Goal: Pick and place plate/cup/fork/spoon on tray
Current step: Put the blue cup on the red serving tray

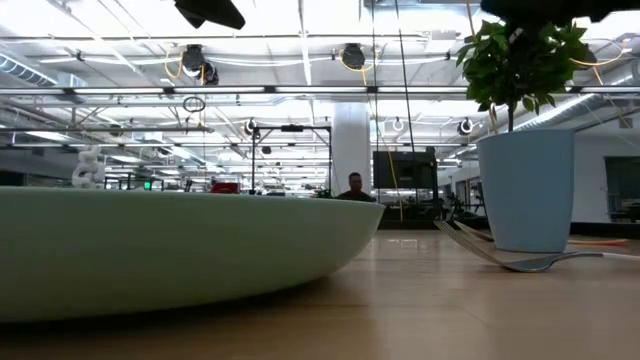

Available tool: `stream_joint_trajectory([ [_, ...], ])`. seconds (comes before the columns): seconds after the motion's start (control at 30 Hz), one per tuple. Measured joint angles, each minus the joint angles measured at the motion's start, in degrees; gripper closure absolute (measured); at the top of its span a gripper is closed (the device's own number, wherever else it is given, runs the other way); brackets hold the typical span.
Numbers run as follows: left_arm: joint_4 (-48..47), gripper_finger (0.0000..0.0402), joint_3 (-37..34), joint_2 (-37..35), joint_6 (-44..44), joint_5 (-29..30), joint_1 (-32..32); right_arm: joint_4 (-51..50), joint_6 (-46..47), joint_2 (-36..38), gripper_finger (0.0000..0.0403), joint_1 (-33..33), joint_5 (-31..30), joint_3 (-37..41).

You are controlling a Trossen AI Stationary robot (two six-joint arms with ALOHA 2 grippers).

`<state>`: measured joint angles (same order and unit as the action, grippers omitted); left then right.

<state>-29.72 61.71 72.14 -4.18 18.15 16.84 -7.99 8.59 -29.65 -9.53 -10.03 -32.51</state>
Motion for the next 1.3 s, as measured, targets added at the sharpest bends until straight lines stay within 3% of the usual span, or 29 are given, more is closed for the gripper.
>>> stream_joint_trajectory([
  [0.27, 0.00, 0.0380, 0.00, 0.00, -0.03, 0.00, 0.00, -20.04, 0.89, -13.71, 0.0403, -1.98, -3.55, -13.75],
  [0.67, 0.00, 0.0380, 0.00, -0.02, 0.87, 0.00, -0.45, -35.19, 9.78, -28.45, 0.0403, -10.69, -3.21, -20.40],
  [1.03, 0.02, 0.0380, 0.00, -0.02, 1.05, -0.02, -2.50, -36.15, 10.06, -36.40, 0.0398, -16.12, -1.50, -22.62],
  [1.3, 0.01, 0.0380, -0.02, -0.02, 1.00, -0.02, -3.37, -36.87, 10.40, -40.90, 0.0323, -16.10, -0.86, -22.60],
])
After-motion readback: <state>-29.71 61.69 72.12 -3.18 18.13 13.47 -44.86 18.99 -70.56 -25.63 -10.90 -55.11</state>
